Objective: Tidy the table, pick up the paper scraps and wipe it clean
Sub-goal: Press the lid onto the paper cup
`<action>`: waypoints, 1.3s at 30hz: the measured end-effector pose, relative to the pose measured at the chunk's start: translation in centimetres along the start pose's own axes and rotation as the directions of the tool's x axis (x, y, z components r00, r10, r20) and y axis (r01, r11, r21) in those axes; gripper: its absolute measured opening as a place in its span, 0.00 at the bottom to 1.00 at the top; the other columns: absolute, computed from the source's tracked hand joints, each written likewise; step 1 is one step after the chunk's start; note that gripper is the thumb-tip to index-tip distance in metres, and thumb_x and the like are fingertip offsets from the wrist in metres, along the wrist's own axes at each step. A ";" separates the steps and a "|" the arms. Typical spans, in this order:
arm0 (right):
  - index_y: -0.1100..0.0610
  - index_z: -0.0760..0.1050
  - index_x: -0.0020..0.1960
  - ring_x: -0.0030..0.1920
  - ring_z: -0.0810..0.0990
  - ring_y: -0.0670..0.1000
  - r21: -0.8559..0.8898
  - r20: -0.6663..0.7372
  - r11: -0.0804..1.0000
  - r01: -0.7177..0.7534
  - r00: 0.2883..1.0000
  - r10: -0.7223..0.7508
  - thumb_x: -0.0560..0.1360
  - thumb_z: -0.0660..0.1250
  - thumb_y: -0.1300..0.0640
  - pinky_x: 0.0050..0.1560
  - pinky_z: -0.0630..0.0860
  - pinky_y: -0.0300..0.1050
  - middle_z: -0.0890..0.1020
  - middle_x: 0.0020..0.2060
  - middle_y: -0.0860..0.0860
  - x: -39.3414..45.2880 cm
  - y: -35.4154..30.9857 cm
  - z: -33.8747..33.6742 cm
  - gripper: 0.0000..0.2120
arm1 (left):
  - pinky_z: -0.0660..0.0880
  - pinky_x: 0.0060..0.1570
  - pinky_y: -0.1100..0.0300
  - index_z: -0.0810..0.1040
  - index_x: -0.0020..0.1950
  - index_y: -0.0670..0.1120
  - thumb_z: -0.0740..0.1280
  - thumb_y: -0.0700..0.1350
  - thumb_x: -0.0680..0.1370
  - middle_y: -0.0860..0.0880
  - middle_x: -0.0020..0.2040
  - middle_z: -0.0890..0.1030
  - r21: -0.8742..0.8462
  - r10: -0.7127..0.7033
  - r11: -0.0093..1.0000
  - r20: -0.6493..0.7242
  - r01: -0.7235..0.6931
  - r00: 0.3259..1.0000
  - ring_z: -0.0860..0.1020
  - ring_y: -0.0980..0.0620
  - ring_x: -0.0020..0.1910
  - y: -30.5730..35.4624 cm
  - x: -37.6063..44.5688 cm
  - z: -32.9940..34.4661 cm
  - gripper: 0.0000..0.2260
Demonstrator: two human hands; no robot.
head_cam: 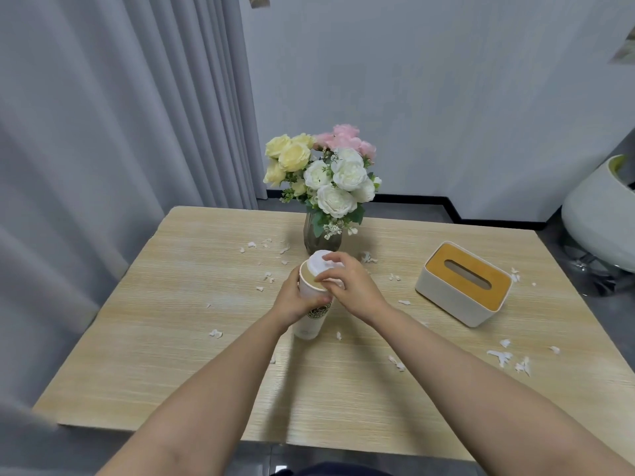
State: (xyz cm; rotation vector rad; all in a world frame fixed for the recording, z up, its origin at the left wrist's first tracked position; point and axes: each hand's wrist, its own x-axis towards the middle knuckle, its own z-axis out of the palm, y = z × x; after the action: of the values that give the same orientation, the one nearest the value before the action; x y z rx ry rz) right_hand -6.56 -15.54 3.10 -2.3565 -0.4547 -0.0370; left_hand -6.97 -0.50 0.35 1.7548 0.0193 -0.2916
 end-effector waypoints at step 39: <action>0.53 0.54 0.76 0.76 0.51 0.50 -0.226 0.226 0.974 -0.002 0.973 0.055 0.72 0.68 0.43 0.73 0.57 0.48 0.51 0.77 0.49 -0.6 -0.9 3.1 0.39 | 0.77 0.36 0.59 0.72 0.63 0.46 0.65 0.60 0.75 0.47 0.56 0.78 0.095 -0.401 0.907 -0.097 0.410 0.911 0.83 0.47 0.38 1.5 -1.6 -4.8 0.23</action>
State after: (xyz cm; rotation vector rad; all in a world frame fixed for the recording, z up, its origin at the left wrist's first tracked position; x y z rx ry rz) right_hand -7.76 -13.07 1.31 -2.6027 -0.5532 0.2128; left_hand -7.38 4.05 2.97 1.8659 0.4366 -0.5379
